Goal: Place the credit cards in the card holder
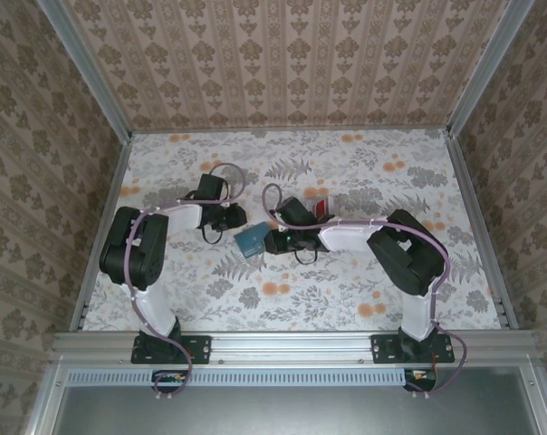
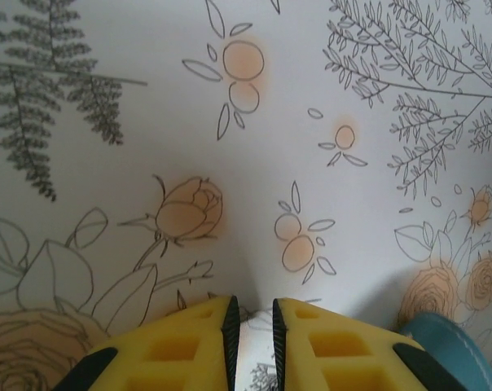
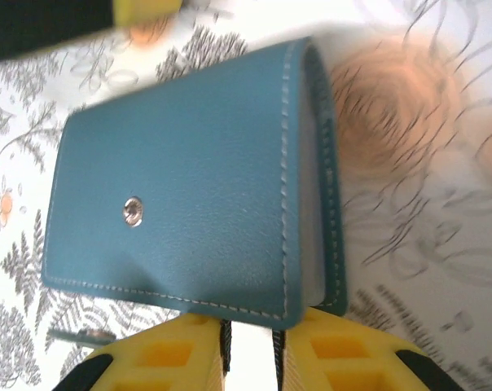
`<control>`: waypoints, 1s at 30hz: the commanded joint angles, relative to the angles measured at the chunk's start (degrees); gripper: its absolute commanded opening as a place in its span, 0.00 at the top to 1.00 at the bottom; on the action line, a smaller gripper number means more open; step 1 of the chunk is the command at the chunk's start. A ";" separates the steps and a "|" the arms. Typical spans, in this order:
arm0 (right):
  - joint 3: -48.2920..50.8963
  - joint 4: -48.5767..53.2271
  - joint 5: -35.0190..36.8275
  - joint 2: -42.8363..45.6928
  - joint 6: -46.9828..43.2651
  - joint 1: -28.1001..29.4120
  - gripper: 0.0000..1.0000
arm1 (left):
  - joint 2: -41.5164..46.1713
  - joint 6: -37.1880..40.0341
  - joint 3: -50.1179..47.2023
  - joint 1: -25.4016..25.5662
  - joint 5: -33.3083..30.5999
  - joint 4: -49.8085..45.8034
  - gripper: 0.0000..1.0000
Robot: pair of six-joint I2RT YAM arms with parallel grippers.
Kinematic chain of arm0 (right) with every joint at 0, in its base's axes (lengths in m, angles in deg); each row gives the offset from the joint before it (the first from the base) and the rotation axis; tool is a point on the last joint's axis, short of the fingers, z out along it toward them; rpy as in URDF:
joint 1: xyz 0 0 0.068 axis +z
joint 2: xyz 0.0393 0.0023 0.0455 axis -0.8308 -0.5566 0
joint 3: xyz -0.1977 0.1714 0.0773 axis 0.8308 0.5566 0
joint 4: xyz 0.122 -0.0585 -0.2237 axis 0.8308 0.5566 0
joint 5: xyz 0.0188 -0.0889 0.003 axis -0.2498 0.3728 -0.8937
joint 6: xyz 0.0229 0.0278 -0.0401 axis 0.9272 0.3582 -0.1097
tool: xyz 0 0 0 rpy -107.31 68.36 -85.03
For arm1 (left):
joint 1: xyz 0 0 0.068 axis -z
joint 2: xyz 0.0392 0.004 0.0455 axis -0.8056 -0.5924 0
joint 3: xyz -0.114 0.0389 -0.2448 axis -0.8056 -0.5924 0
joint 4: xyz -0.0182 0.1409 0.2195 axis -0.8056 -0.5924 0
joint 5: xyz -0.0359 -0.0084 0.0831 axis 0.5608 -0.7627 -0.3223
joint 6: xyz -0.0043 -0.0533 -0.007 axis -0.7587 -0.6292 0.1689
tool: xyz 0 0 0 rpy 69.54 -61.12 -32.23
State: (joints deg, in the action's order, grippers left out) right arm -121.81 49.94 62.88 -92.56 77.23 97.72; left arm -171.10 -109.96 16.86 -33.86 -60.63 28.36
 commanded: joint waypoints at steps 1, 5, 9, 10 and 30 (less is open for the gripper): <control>-4.34 4.58 2.05 -2.20 -2.99 -1.18 0.76 | 2.10 -0.56 -3.90 0.19 -0.58 -3.56 0.78; -7.64 7.06 1.59 -3.54 -4.72 -2.59 0.75 | 5.30 -1.47 -6.99 0.31 -1.34 -3.15 0.78; -8.68 7.59 0.73 -3.91 -5.27 -4.32 0.75 | 7.90 -2.83 -9.57 0.66 -1.43 -2.62 0.78; -8.99 7.81 0.66 -3.93 -5.44 -4.73 0.75 | 8.47 -3.36 -10.32 0.99 -1.42 -2.23 0.78; -19.45 25.77 2.80 -0.16 -15.75 -7.93 0.65 | 20.92 -9.68 -14.76 8.87 -10.19 -5.23 0.78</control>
State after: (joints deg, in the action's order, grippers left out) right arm -139.07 69.07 63.20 -96.78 65.32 89.81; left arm -151.64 -120.34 1.00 -23.48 -67.19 27.35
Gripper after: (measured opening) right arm 0.349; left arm 0.218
